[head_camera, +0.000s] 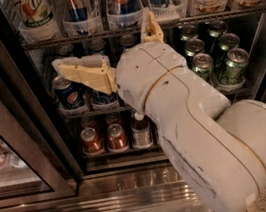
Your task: Pick redbull can from top shelf of fridge
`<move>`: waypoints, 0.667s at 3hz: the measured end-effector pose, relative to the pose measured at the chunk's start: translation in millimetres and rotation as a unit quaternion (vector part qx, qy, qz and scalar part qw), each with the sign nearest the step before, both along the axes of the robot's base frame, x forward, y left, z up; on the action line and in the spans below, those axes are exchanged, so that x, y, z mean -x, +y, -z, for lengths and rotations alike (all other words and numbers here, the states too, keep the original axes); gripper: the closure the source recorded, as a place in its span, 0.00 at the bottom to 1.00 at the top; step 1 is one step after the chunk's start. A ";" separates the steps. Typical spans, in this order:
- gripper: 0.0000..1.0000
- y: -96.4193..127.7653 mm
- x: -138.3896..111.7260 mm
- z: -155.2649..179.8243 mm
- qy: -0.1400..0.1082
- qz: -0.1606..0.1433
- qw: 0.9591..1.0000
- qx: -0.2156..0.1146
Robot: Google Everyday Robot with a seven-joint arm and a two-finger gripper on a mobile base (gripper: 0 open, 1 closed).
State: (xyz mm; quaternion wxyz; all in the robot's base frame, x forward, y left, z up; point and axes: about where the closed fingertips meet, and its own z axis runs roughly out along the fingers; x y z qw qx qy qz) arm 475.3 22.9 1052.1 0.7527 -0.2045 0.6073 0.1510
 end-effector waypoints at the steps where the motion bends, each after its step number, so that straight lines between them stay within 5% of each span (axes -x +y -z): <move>1: 0.00 -1.1 3.1 4.9 -0.006 0.003 1.000 0.015; 2: 0.00 -3.7 4.4 13.5 -0.015 0.003 0.999 0.032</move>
Offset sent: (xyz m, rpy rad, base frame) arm 0.0065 -0.0161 -0.0318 -0.0409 -0.0220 -0.0266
